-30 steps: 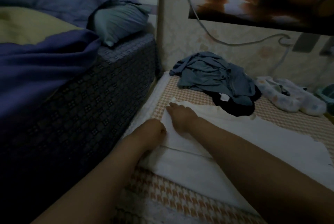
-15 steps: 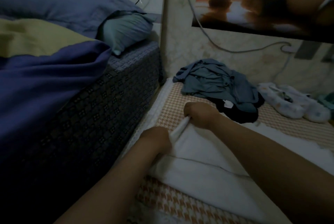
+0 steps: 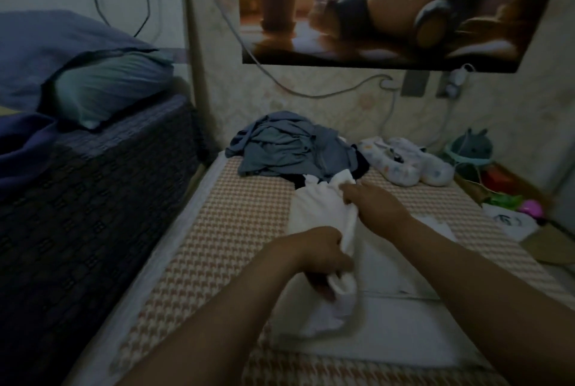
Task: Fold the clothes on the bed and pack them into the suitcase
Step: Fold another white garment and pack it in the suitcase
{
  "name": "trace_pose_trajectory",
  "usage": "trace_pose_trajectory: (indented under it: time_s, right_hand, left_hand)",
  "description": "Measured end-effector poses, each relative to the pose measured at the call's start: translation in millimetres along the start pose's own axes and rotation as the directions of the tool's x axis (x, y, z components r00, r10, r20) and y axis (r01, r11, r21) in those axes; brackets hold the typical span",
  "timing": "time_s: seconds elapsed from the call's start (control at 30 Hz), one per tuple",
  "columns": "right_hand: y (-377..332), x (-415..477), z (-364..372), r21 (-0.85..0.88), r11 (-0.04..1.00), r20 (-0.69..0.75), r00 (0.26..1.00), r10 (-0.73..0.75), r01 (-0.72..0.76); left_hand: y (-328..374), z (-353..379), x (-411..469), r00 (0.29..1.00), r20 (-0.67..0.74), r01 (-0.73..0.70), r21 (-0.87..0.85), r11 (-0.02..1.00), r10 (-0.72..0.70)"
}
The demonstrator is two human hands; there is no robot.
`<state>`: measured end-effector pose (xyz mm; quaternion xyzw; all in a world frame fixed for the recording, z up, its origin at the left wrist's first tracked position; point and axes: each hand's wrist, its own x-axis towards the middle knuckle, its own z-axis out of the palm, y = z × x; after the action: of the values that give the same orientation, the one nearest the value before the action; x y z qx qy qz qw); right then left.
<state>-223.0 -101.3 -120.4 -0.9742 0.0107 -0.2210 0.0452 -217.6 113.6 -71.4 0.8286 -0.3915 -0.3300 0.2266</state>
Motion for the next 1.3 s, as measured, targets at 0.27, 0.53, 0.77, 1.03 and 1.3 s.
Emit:
trace_pose_trajectory:
  time_s: [0.27, 0.53, 0.77, 1.03, 1.3]
  right_hand:
    - [43.2, -76.9, 19.7, -0.277, 0.940, 0.365, 0.883, 0.296, -0.201]
    - [18.1, -49.6, 27.6, 0.056, 0.851, 0.372, 0.802, 0.467, -0.521]
    - [29.5, -29.2, 40.2, 0.068, 0.866, 0.083, 0.868, 0.490, -0.495]
    - [21.7, -26.8, 48.1, -0.064, 0.972, 0.041, 0.972, 0.231, -0.228]
    - [24.0, -39.2, 57.0, 0.021, 0.923, 0.515, 0.795, 0.320, -0.385]
  left_hand:
    - [17.2, 56.6, 43.8, 0.970, 0.219, -0.077, -0.154, 0.985, 0.110]
    - [-74.2, 54.6, 81.9, 0.968, -0.222, 0.019, 0.535, 0.845, 0.120]
    - [-77.8, 30.2, 100.0, 0.889, -0.385, -0.005, 0.537, 0.843, 0.250]
    - [-87.6, 1.8, 153.5, 0.768, -0.545, -0.010, 0.516, 0.857, 0.337]
    - [-103.9, -2.8, 170.8, 0.935, -0.349, 0.096, 0.404, 0.910, 0.057]
